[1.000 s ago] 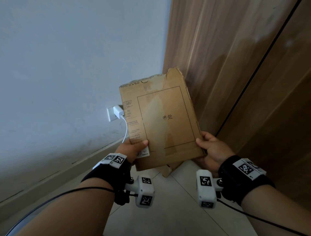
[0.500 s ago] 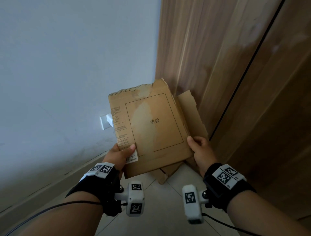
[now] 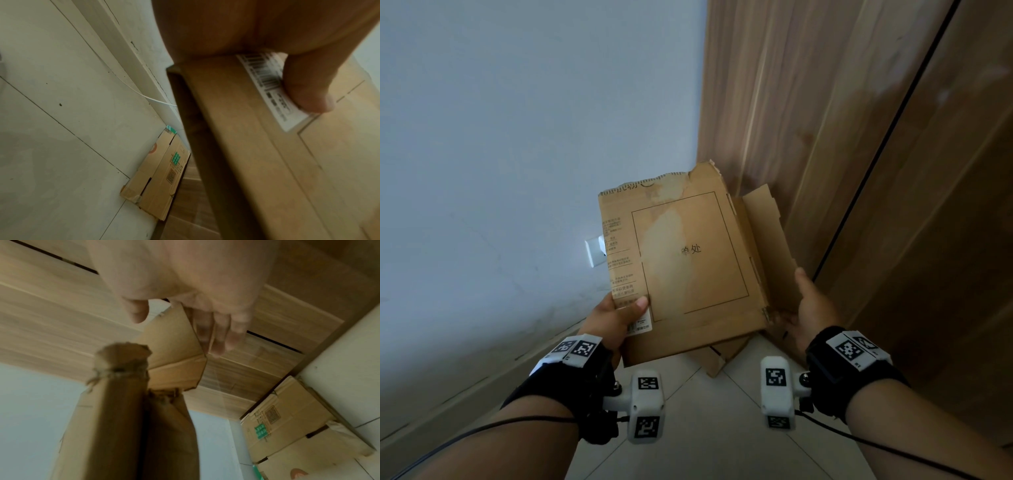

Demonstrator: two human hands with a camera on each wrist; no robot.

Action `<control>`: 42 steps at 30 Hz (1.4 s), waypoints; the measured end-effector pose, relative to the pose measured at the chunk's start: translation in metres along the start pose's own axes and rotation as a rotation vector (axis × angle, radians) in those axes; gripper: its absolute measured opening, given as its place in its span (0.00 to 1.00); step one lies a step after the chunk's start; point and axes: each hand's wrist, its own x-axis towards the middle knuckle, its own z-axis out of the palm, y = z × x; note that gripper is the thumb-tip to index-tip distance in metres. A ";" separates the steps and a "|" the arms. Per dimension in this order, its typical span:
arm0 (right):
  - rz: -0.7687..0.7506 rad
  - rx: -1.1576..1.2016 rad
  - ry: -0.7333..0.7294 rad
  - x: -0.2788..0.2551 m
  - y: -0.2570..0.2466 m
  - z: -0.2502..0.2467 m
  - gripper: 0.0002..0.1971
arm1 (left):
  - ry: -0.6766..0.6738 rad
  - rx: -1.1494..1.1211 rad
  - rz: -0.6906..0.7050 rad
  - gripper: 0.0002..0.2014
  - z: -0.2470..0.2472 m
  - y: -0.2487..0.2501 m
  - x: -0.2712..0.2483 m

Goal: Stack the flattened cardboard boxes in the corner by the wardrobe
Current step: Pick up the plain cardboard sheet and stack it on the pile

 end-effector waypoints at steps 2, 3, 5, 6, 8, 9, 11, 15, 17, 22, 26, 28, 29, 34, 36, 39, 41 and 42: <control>-0.003 0.074 -0.030 -0.002 0.000 0.002 0.35 | 0.016 0.003 0.011 0.11 -0.002 0.000 0.001; -0.006 0.093 -0.046 -0.002 0.000 0.003 0.34 | 0.029 0.004 0.016 0.12 -0.003 -0.001 0.002; -0.026 0.111 -0.079 -0.003 0.000 0.003 0.31 | 0.049 0.006 0.022 0.10 -0.005 -0.001 0.003; -0.045 0.109 -0.110 -0.003 0.000 0.003 0.29 | 0.054 0.010 0.025 0.10 -0.006 -0.001 0.003; -0.085 0.088 -0.179 -0.003 0.001 0.004 0.30 | 0.068 0.023 0.028 0.11 -0.007 -0.002 0.004; -0.100 0.070 -0.203 -0.003 0.002 0.005 0.29 | 0.072 0.029 0.028 0.12 -0.007 -0.002 0.004; -0.118 -0.005 -0.237 -0.006 0.003 0.009 0.26 | 0.063 0.033 0.025 0.12 -0.006 -0.003 0.005; -0.149 -0.167 -0.291 -0.013 0.007 0.016 0.28 | 0.025 0.050 0.016 0.10 -0.004 -0.003 0.005; -0.157 -0.175 -0.336 -0.014 0.009 0.018 0.22 | 0.003 0.062 0.010 0.10 -0.003 -0.003 0.004; -0.181 -0.193 -0.362 -0.014 0.011 0.020 0.18 | -0.028 0.086 0.007 0.13 -0.002 -0.004 0.004; -0.196 -0.210 -0.337 -0.012 0.013 0.023 0.22 | -0.044 0.110 -0.002 0.12 -0.001 -0.003 0.004; -0.202 -0.227 -0.334 -0.011 0.015 0.023 0.27 | -0.034 0.129 0.002 0.12 0.000 -0.003 0.004; -0.205 -0.239 -0.334 -0.012 0.016 0.024 0.29 | -0.033 0.143 0.003 0.12 0.001 -0.002 0.003; -0.228 -0.359 -0.365 -0.015 0.019 0.026 0.30 | 0.005 0.185 0.020 0.15 0.001 0.004 0.001; -0.158 -0.223 -0.335 -0.015 0.019 0.028 0.29 | 0.014 0.198 0.027 0.17 -0.001 0.005 0.001; -0.107 -0.067 -0.330 -0.015 0.016 0.029 0.23 | 0.028 0.229 0.031 0.18 -0.003 0.005 0.000; -0.117 -0.076 -0.387 -0.014 0.016 0.029 0.22 | 0.025 0.268 0.033 0.20 -0.003 0.005 -0.001; -0.125 -0.078 -0.403 -0.014 0.016 0.029 0.21 | 0.029 0.287 0.030 0.22 -0.003 0.005 -0.001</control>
